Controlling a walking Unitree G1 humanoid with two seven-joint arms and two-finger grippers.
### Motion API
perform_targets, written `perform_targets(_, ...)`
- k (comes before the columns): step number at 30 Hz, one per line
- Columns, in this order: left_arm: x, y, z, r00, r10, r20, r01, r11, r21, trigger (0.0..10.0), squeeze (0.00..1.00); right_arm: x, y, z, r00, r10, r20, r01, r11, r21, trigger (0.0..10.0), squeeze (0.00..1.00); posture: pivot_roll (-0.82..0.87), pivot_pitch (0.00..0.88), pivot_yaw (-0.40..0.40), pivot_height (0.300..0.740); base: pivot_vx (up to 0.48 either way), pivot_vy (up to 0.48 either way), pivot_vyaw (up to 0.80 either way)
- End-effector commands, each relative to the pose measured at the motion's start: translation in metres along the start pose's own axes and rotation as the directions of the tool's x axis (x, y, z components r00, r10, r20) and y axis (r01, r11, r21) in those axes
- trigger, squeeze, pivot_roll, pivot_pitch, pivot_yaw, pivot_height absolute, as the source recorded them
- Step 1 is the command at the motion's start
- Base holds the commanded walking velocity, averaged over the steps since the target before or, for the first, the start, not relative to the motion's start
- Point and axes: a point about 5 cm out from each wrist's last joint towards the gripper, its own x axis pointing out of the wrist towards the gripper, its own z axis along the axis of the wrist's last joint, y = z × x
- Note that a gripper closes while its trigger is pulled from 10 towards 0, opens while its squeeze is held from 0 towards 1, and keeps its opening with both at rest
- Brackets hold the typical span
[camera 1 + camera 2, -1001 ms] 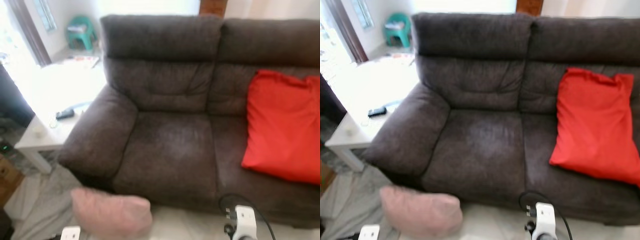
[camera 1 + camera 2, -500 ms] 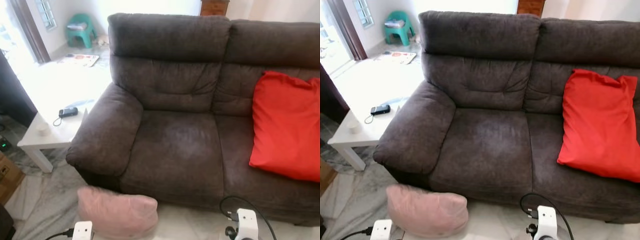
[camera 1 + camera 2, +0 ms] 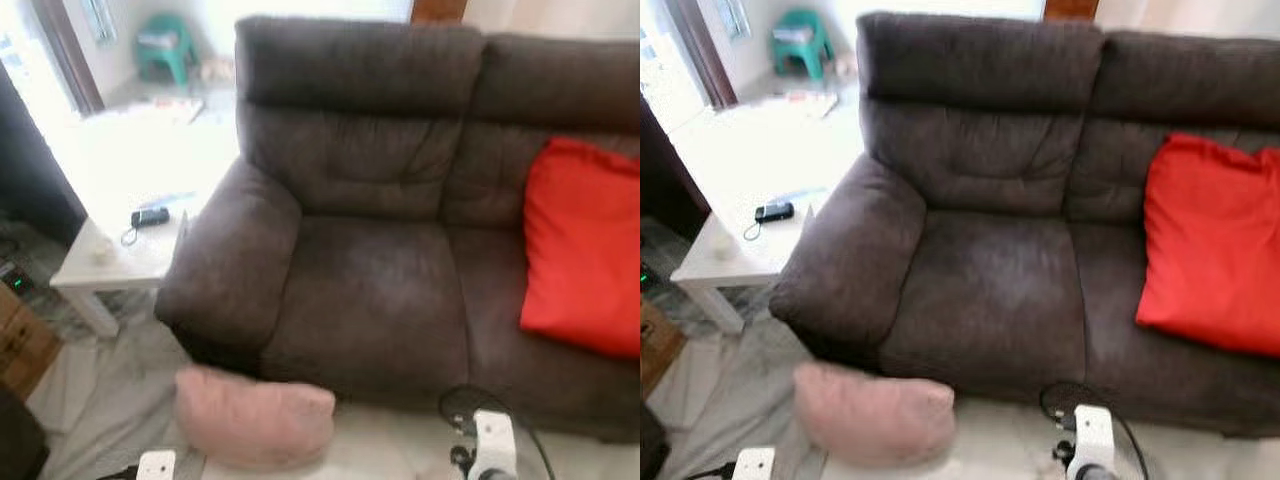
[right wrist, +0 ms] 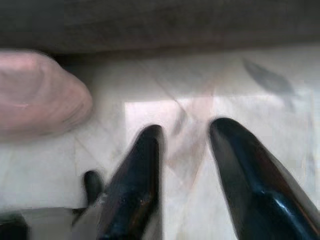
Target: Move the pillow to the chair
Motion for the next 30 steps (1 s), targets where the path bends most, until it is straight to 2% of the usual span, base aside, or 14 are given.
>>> perform_targets(1,0.000,0.005,-0.001,1.000,0.007,-0.008,-0.007,1.000,0.011,10.0,0.00,0.001,0.004,0.003,1.000,0.008,0.010,-0.009,1.000,0.005,10.0,0.00,0.03,0.000,0.014,0.740,0.000,0.401,0.00)
perform_targets(13,0.004,0.000,0.014,1.000,0.001,0.015,-0.001,1.000,0.014,10.0,0.00,0.001,0.004,0.003,1.000,0.011,0.009,-0.011,1.000,0.005,10.0,0.00,0.03,0.000,0.017,0.740,0.000,0.407,0.00)
perform_targets(27,0.002,0.001,0.009,1.000,0.000,0.009,0.000,1.000,0.016,10.0,0.00,0.001,0.004,0.003,1.000,0.016,0.011,-0.016,1.000,0.002,10.0,0.00,0.03,0.000,0.017,0.740,0.000,0.403,0.00)
perform_targets(30,0.002,0.001,0.008,1.000,-0.001,0.008,0.000,1.000,0.020,10.0,0.00,0.001,0.004,0.003,1.000,0.016,0.012,-0.016,1.000,0.003,10.0,0.00,0.03,0.000,0.017,0.740,0.000,0.000,0.00)
